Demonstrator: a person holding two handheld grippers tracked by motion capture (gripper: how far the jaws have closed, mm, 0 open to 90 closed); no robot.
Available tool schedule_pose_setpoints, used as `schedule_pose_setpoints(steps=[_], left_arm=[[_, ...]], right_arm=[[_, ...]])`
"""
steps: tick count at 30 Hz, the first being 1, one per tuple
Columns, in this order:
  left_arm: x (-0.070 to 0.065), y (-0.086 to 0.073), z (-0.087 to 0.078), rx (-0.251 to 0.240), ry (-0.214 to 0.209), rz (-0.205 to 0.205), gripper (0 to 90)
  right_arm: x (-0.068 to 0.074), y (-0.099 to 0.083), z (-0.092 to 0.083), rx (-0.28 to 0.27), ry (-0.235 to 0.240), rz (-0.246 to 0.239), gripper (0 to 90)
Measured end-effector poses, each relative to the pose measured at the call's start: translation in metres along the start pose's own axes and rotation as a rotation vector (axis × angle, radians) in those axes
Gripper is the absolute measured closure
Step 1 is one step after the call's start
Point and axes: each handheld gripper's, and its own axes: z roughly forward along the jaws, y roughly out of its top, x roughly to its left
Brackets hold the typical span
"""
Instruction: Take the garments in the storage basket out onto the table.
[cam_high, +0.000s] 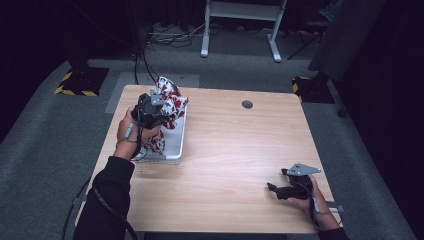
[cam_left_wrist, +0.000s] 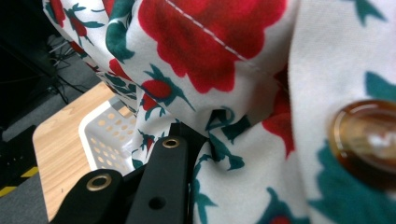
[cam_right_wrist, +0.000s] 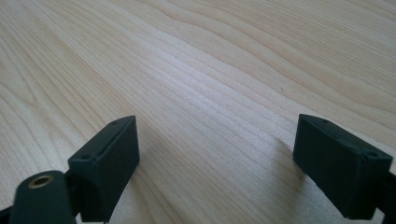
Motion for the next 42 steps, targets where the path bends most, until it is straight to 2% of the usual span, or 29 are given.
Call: schedule_pose_setpoints(steps=[12, 25, 26, 37, 42], left_arm=[[-0.004, 0.017, -0.013, -0.024, 0.008, 0.043, 77.0], [-0.017, 0.033, -0.023, -0.053, -0.003, 0.080, 77.0], [-0.018, 0.036, -0.025, -0.052, -0.004, 0.093, 77.0], [-0.032, 0.050, -0.031, -0.070, -0.041, 0.128, 77.0], [-0.047, 0.059, -0.030, -0.073, -0.071, 0.166, 77.0]], right_arm=[[0.000, 0.000, 0.000, 0.000, 0.000, 0.000, 14.6], [0.000, 0.000, 0.000, 0.000, 0.001, 0.000, 14.6], [0.000, 0.000, 0.000, 0.000, 0.001, -0.001, 14.6], [0.000, 0.000, 0.000, 0.000, 0.002, 0.000, 14.6], [0.000, 0.000, 0.000, 0.000, 0.002, 0.000, 14.7]])
